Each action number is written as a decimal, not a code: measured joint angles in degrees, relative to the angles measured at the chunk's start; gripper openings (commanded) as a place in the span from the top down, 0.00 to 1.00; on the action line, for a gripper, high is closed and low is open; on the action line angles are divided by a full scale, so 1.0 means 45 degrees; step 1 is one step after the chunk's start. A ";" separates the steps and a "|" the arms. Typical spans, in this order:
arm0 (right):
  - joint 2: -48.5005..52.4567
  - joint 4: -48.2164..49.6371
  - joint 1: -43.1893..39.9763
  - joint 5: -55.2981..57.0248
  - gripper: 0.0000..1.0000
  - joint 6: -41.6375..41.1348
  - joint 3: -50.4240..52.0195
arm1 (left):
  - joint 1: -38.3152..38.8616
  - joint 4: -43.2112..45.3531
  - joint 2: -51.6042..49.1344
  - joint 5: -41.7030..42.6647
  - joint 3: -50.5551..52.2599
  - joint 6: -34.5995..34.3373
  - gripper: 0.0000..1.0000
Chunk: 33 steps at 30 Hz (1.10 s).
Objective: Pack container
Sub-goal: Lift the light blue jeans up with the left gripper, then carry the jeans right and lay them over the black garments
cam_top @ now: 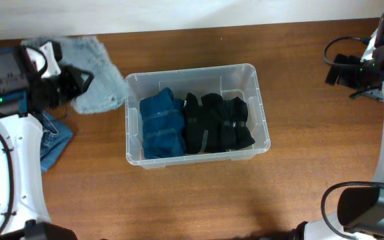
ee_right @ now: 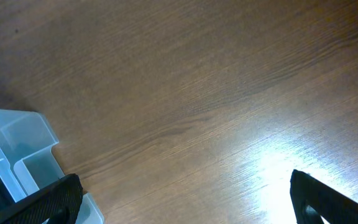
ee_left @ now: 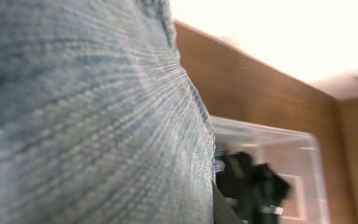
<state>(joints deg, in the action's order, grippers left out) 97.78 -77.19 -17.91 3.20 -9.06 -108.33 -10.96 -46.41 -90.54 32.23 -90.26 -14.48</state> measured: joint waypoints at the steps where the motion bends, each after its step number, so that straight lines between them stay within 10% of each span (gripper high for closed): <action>1: 0.0000 0.0000 0.0000 0.0000 0.01 0.0010 0.0000 | 0.0228 -0.0170 0.0000 0.0146 -0.0476 -0.0019 0.99; 33: 0.0000 0.0000 0.0000 0.0000 0.01 0.0000 0.0000 | 0.8922 0.3614 -0.3138 0.1277 -0.2637 -0.3745 0.99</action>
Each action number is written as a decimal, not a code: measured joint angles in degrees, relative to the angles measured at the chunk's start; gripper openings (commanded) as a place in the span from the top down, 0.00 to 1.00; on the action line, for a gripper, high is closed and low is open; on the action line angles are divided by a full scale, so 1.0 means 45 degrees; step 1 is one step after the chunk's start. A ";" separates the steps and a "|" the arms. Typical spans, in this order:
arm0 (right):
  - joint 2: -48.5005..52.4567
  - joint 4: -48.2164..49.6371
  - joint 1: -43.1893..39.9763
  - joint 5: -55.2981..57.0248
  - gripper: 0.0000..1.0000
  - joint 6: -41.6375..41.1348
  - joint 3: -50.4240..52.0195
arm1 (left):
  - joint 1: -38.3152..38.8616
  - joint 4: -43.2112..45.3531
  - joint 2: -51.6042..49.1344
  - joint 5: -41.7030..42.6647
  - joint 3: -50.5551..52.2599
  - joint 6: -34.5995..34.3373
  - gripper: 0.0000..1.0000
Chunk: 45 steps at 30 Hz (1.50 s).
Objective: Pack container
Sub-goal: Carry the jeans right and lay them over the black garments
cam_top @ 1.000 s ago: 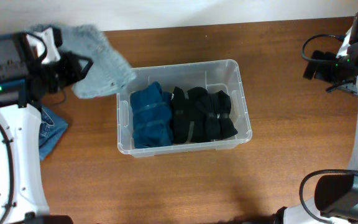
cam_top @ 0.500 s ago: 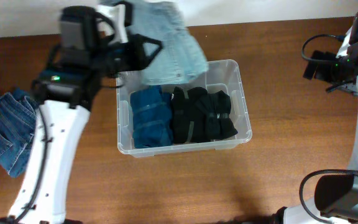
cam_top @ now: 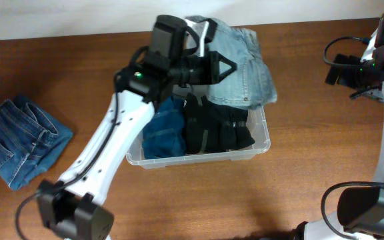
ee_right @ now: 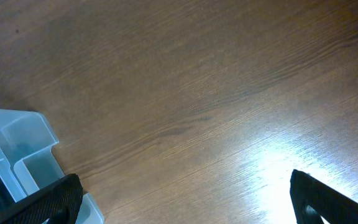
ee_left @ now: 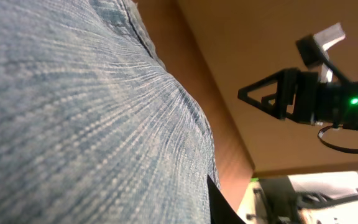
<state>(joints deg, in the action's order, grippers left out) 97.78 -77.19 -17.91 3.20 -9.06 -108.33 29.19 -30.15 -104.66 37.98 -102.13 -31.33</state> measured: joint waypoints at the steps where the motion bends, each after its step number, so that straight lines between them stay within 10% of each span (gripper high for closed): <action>1: 0.0000 0.0000 0.0000 0.0000 0.01 0.0000 0.0000 | 0.0078 0.0170 -0.0233 0.0199 0.0000 -0.0005 0.99; 19: 0.0000 0.0000 0.0000 0.0005 0.01 -0.0005 0.0000 | 0.0384 -0.1311 -0.2127 0.1375 0.0000 0.0287 0.99; 45: 0.0000 0.0000 0.0000 0.0000 0.01 -0.0005 0.0000 | 0.0539 -0.2739 -0.2127 -0.1889 0.1632 0.1326 0.99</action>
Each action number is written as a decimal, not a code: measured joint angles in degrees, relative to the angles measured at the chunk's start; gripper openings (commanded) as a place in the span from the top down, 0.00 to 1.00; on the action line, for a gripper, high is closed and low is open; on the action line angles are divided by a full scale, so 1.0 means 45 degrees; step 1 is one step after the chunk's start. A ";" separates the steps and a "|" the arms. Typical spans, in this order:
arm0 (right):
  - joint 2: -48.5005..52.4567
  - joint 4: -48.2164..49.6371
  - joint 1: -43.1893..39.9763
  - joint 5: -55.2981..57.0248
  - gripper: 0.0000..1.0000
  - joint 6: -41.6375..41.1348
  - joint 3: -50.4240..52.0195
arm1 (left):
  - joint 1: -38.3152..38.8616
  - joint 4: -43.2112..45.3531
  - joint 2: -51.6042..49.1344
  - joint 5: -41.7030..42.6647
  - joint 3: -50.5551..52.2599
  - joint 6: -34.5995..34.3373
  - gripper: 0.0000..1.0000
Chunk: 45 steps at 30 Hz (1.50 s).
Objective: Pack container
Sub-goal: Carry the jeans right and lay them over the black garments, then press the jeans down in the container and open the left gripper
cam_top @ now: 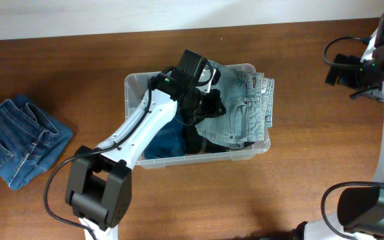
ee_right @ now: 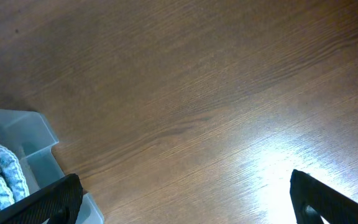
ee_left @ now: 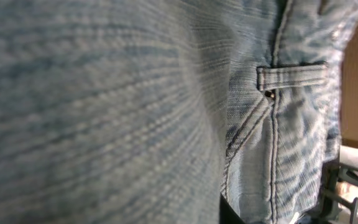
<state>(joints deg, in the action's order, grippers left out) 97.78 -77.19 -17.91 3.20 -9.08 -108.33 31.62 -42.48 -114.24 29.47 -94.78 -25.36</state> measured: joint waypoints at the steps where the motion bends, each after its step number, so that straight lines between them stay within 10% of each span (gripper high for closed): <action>1: 0.0000 0.0000 0.0000 0.0000 0.01 0.0010 0.0005 | 0.0010 0.0141 0.0000 -0.0010 0.0092 -0.0151 0.99; 45: 0.0000 0.0000 0.0000 0.0000 0.01 0.0010 0.0000 | 0.0534 -0.0539 0.0053 -0.2735 0.0403 -0.3983 0.99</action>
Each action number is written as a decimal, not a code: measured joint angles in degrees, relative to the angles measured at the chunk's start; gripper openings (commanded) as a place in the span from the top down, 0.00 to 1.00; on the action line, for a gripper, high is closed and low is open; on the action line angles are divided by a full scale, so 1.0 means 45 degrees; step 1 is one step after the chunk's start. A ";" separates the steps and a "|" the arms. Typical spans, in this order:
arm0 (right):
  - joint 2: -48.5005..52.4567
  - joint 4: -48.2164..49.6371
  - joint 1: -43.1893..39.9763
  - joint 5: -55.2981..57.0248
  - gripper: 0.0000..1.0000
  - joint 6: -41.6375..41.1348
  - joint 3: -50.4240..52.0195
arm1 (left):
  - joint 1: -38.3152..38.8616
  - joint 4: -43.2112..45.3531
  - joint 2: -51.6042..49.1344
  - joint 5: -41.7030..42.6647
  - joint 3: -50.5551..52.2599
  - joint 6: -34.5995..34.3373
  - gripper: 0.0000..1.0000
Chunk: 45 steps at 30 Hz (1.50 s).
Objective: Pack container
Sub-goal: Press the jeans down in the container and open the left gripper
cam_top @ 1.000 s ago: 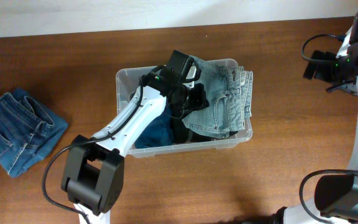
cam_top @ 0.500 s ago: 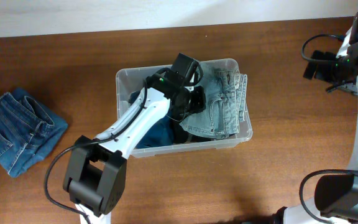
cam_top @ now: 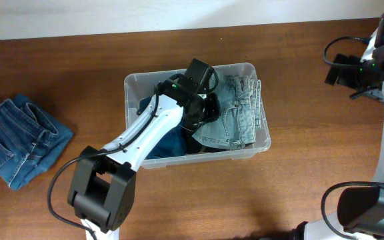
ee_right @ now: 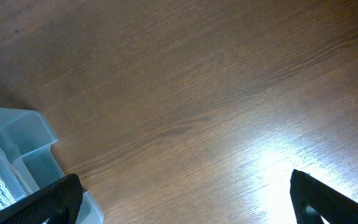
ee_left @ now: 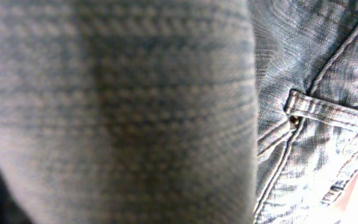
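Observation:
A clear plastic container [cam_top: 131,100] stands mid-table. Inside it, light-blue jeans [cam_top: 237,113] lie bunched over the right half, on top of black clothes [cam_top: 202,145]. Folded dark-blue jeans [cam_top: 167,141] fill the left part. My left gripper [cam_top: 205,107] reaches down into the container, shut on the light-blue jeans [ee_left: 303,93]. Their denim fills the left wrist view and hides the fingers. My right gripper [ee_right: 185,205] hangs open over bare wood at the far right, away from the container, whose corner [ee_right: 23,149] shows at the left of that view.
Another pair of blue jeans [cam_top: 22,137] lies folded on the table at the far left. The right arm's base and cable [cam_top: 352,67] sit at the right edge. The wooden table [cam_top: 312,167] ends at a white wall along the back.
The light-blue jeans hung over the container's right rim; now they sit lower, gathered inside its walls. My left gripper has dropped a little deeper. The right arm has not moved.
My left gripper held the light-blue jeans at the table's left, beside the other jeans. Then it held them above the container's back edge. Then they lay draped across the right half and rim. Now they rest inside the container.

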<state>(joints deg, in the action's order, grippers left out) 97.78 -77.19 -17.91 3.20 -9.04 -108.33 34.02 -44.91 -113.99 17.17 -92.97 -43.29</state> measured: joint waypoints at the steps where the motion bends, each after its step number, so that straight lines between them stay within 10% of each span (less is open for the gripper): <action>1: 0.0000 0.0000 0.0000 0.0000 0.01 -0.0005 0.0000 | 0.0000 -0.0015 0.0000 0.0000 0.0000 -0.0058 0.99; 11: 0.0000 0.0000 0.0000 0.0000 0.01 0.0000 0.0000 | 0.0136 -0.0204 0.0000 -0.0311 0.0000 -0.0962 0.92; 16: 0.0000 0.0000 0.0000 0.0000 0.01 0.0005 0.0000 | 0.0175 -0.0257 0.0000 -0.0520 0.0000 -0.0500 0.22; 21: 0.0000 0.0000 0.0000 0.0000 0.01 -0.0010 0.0000 | 0.0175 -0.0267 0.0029 -0.0597 0.0000 0.0680 0.08; 34: 0.0000 0.0000 0.0000 0.0000 0.01 0.0000 0.0000 | 0.0170 -0.1608 0.0554 -0.2186 -0.1671 0.2448 0.11; 40: 0.0000 0.0000 0.0000 0.0000 0.01 0.0000 0.0000 | 0.0403 -0.1355 0.1273 -0.2973 -0.2297 0.2720 0.61; 45: 0.0000 0.0000 0.0000 0.0000 0.01 -0.0005 0.0000 | 0.0889 -0.1243 0.1273 -0.4148 -0.2317 0.2880 0.78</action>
<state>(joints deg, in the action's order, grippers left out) 97.78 -77.19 -17.91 3.20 -9.06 -108.33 38.02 -50.50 -108.27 -1.50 -103.39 -30.33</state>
